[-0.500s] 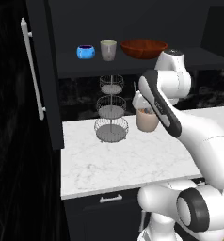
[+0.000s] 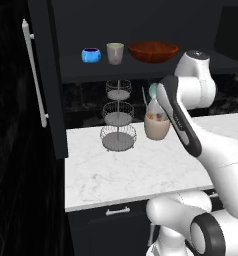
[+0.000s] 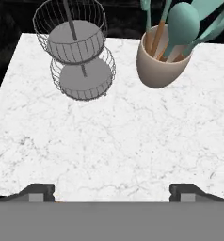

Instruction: Gather all objects into one cabinet and sort the glasses and bowls to opposite sides.

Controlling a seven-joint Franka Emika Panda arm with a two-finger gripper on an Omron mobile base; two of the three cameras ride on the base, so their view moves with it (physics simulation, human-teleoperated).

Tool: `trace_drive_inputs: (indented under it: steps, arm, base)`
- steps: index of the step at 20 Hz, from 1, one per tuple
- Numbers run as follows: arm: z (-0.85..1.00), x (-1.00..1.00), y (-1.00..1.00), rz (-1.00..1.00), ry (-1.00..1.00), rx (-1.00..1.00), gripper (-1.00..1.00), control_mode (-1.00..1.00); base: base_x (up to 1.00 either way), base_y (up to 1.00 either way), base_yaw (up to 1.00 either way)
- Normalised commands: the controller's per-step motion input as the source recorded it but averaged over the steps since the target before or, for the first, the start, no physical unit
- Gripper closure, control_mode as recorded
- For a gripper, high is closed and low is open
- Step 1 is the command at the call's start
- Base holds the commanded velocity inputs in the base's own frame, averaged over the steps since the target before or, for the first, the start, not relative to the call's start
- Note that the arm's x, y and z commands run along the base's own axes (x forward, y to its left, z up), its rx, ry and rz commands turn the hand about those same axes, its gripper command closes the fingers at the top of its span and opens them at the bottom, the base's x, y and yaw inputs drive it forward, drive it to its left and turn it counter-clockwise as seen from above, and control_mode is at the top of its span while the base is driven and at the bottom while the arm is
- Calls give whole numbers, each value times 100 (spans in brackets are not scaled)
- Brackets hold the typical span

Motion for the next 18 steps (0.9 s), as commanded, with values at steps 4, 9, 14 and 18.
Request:
trace_drive_inputs:
  steps: [4,9,14,18]
  arm:
    - [57,-36,-8,0,-33,-8,-100,-100]
    - [11,-43,-1,-1,-16,-1,-100,-100]
    - [20,-54,0,-2,-27,1,-100,-100]
    - [28,-35,0,-5,-25,5,-100,-100]
  base:
    - [0,0,0]
    - [0,0,0]
    - [0,0,0]
    - [0,0,0]
